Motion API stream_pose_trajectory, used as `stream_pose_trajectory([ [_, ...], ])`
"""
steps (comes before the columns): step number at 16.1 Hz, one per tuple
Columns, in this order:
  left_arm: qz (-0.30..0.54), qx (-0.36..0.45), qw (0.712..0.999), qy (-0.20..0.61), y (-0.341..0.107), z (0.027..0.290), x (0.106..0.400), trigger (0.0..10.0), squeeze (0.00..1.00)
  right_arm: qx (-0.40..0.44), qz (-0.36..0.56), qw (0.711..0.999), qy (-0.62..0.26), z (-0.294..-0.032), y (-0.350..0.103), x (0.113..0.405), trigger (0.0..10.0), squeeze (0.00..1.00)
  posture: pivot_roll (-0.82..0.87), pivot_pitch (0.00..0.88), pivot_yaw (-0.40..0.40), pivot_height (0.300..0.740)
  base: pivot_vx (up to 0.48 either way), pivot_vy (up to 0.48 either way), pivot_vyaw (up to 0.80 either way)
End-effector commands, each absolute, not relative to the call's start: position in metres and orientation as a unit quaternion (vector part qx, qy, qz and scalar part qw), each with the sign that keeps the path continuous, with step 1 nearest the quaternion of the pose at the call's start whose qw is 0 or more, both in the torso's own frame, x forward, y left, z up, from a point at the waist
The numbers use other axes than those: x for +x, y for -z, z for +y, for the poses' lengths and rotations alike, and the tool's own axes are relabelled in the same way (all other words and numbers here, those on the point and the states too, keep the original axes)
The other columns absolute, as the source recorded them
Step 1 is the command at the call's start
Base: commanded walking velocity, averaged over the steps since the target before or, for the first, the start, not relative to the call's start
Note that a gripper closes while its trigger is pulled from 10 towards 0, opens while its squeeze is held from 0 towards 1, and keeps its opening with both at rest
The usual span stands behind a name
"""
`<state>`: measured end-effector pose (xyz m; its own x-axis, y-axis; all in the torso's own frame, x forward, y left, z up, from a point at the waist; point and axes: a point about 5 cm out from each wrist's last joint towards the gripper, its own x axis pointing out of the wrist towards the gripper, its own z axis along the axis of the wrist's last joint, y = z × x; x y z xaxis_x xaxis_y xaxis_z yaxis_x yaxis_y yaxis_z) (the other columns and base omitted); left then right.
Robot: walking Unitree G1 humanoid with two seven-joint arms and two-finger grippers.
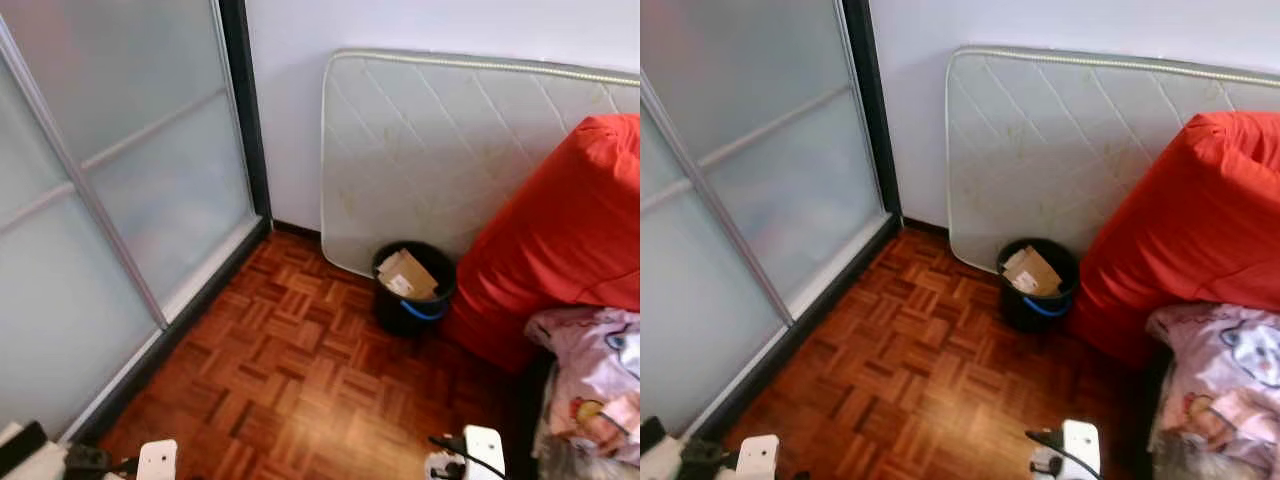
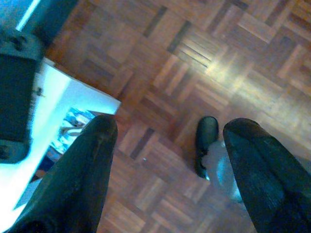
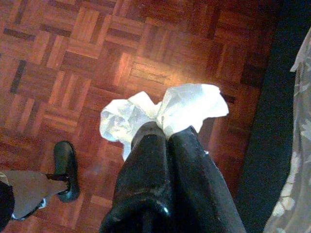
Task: Clean up the room
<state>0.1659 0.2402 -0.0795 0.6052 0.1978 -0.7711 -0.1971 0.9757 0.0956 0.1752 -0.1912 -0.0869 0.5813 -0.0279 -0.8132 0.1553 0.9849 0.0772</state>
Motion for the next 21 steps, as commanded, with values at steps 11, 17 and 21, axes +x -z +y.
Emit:
stream_pose_trajectory([
  [11,0.433,-0.004,0.895,-0.111,0.0804,0.2388,0.1653,10.0,0.00,0.074,0.448,0.889,0.050,-0.1893,0.0839,0.1825,10.0,0.00,0.09,0.000,-0.024,0.740,0.301,0.000,0.00],
  [17,0.434,-0.004,0.894,-0.110,0.0805,0.2381,0.1655,10.0,0.00,0.059,0.451,0.890,0.037,-0.1887,0.0837,0.1829,10.0,0.00,0.09,0.000,-0.025,0.740,0.344,0.000,0.13],
  [21,0.434,-0.005,0.894,-0.110,0.0807,0.2380,0.1652,10.0,0.00,0.065,0.450,0.890,0.037,-0.1878,0.0837,0.1833,10.0,0.00,0.10,0.000,-0.025,0.740,0.480,0.000,0.80],
])
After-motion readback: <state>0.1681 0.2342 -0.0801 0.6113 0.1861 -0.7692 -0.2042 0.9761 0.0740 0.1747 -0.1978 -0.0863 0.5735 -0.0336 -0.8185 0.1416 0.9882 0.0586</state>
